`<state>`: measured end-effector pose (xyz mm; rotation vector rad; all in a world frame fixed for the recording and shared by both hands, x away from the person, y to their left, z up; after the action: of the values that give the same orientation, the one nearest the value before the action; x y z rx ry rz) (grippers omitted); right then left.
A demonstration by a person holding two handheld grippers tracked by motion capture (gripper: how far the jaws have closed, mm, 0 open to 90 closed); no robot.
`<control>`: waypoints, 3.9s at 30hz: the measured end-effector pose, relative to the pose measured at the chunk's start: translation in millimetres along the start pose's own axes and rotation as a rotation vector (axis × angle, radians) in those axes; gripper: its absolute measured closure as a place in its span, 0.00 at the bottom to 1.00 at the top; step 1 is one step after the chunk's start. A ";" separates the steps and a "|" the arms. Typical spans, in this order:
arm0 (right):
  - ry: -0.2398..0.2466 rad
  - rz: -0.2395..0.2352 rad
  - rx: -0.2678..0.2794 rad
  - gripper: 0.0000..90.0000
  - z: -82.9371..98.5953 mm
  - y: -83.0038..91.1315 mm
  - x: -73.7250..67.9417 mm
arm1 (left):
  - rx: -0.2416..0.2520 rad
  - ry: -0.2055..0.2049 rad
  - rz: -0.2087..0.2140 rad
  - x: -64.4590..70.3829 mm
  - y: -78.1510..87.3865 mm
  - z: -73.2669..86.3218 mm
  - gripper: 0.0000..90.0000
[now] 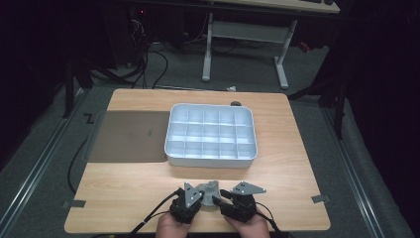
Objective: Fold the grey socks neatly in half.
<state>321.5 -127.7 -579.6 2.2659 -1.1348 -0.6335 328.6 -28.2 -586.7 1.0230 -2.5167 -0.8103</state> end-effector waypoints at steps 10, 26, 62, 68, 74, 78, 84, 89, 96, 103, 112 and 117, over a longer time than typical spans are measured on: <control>-0.021 0.030 -0.043 0.65 8.2 -8.2 -1.0 | 0.002 -0.030 -0.007 2.7 0.8 0.7 1.00; -0.054 -0.025 -0.046 0.89 9.2 -7.7 -1.8 | -0.007 -0.094 -0.031 5.5 1.6 1.4 1.00; 0.069 0.058 0.038 0.91 -1.0 9.8 -1.4 | 0.000 -0.074 0.042 18.4 -12.2 -11.0 0.98; 0.083 0.043 0.044 0.90 -2.2 8.9 -7.8 | 0.005 -0.082 0.036 18.7 -13.9 -10.2 1.00; 0.061 0.031 0.047 0.77 -3.7 11.8 -2.8 | 0.004 -0.070 0.045 17.7 -13.9 -9.9 1.00; 0.029 0.036 0.097 0.75 -12.1 25.3 9.3 | 0.006 -0.066 0.048 17.6 -14.0 -9.9 1.00; 0.004 0.122 0.064 0.97 -5.9 21.3 31.6 | 0.005 -0.063 0.052 17.5 -13.9 -9.9 1.00; 0.023 0.121 0.001 1.00 3.5 6.6 28.4 | 0.005 -0.063 0.050 17.5 -13.9 -9.9 1.00; 0.081 0.078 0.039 1.00 -3.8 1.8 -3.1 | 0.005 -0.059 0.046 17.1 -13.2 -9.4 1.00; 0.061 0.087 0.041 0.99 -2.9 1.5 3.8 | 0.014 -0.033 0.059 16.1 -9.4 -11.3 0.95; 0.060 0.098 0.038 0.97 -1.5 2.0 7.3 | 0.182 0.088 0.077 -3.3 26.4 -22.1 0.90; 0.064 0.095 0.036 0.97 -1.0 1.5 4.3 | 0.040 0.111 0.014 -25.7 14.7 -3.4 0.91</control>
<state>323.6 -131.7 -578.6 2.2305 -1.2239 -0.5030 340.3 -2.7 -576.8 1.0326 -2.4525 -0.6824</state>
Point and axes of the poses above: each handheld gripper's, and its own axes: y roughly backward along the jaws, z roughly out of its underside, x roughly to its right, the point moved 9 cm from there along -y, roughly forward along the jaws, and after that the axes turned 4 degrees about z, right-handed, at the moved point
